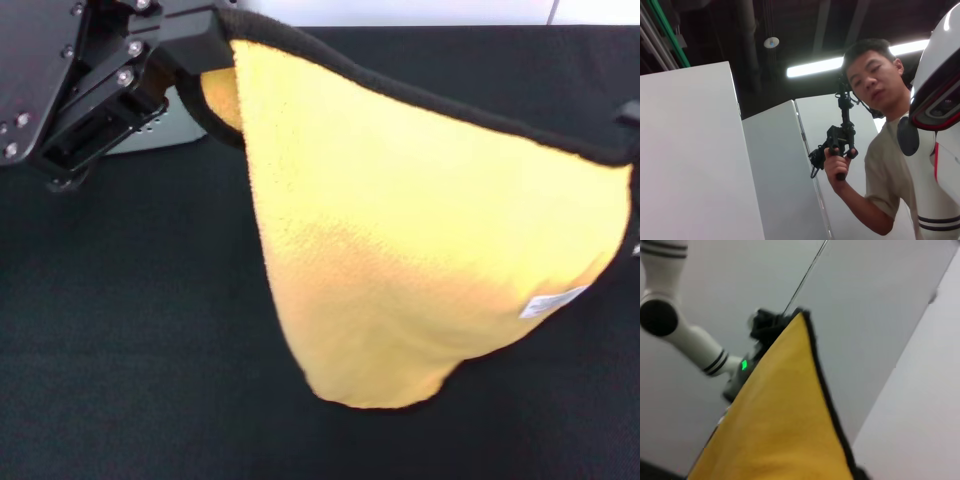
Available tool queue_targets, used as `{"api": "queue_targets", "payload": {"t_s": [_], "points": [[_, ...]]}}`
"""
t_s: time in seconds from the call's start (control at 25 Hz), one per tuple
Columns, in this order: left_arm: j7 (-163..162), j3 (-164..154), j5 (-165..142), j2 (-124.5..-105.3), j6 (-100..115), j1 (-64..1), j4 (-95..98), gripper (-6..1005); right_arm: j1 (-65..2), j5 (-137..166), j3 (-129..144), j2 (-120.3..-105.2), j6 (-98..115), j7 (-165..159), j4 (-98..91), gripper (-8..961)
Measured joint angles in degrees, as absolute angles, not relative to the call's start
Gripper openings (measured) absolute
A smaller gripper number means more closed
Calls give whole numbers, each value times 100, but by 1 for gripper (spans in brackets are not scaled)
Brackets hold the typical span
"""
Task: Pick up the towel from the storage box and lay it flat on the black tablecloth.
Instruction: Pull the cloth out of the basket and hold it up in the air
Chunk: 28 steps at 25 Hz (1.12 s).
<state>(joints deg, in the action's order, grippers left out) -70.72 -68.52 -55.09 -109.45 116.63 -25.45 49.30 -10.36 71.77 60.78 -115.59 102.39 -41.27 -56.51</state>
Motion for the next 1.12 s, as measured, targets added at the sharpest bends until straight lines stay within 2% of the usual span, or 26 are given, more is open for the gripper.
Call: {"api": "queue_targets", "payload": {"t_s": [0.32, 0.64, 0.96, 1.12], "points": [[-6981, -6760, -5560, -11004, 11654, -2494, 4817, 12, -1045, 6293, 6022, -11565, 10966, -3584, -4964, 618], [-6643, -6753, -5574, -11054, 11653, -2566, 4480, 12, -1605, 6630, 6483, -11569, 11846, -3584, -4304, 577], [-6564, -6750, -5610, -11074, 11651, -2617, 4340, 12, -1786, 6676, 6678, -11556, 12227, -3746, -4216, 575], [-6545, -6749, -5611, -11075, 11649, -2591, 4340, 12, -1745, 6655, 6521, -11484, 12302, -4126, -4243, 577]]}}
